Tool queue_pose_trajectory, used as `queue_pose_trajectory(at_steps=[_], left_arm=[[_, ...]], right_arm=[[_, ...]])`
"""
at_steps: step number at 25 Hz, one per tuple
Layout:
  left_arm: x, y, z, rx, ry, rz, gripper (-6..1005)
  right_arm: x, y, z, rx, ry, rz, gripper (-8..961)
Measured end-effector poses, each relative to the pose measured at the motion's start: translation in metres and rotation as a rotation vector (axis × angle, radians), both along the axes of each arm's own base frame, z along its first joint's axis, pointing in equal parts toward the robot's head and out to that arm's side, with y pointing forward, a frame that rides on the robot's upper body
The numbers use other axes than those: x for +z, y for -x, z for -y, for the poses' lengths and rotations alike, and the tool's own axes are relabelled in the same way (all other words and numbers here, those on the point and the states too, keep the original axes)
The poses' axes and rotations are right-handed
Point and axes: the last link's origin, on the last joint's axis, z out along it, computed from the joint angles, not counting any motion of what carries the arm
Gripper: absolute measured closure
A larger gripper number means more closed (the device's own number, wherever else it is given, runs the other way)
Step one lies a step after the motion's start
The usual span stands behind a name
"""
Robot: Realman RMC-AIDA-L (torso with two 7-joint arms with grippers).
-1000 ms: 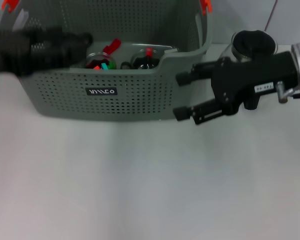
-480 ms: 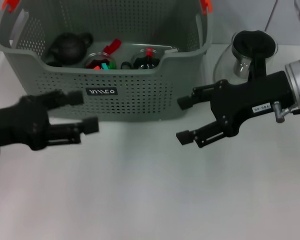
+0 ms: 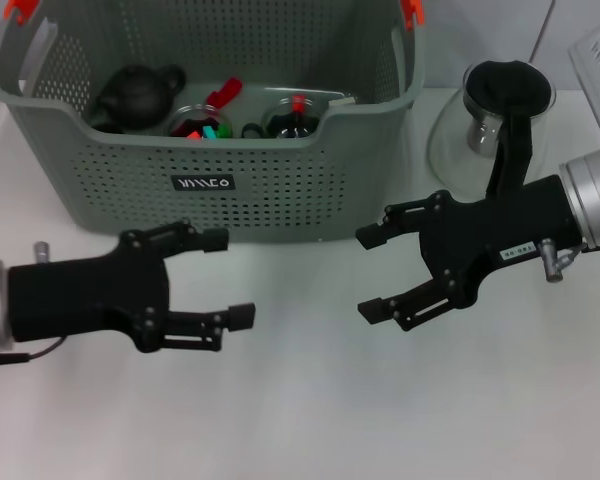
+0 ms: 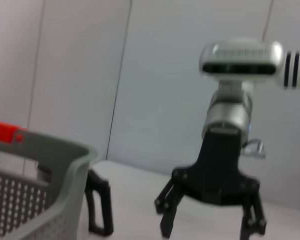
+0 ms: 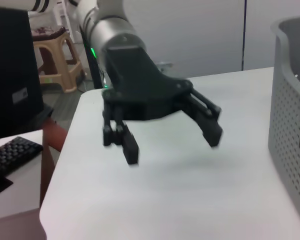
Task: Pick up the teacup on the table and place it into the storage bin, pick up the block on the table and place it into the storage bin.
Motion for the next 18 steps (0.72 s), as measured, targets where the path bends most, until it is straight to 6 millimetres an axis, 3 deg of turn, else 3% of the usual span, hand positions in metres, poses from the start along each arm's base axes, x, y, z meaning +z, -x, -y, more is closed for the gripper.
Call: queue_pose_trajectory(at_steps=[10, 18], left_arm=[[-0.025, 0.007, -0.014, 0.021, 0.041, -0.111, 49], [-0.023, 0.012, -0.015, 0.037, 0.039, -0.127, 49]], right_arm=[[-0.009, -0.012, 0.001, -0.018, -0.027, 0.031, 26], [-0.01, -0.016, 0.004, -0.027, -0.017, 0.032, 26]])
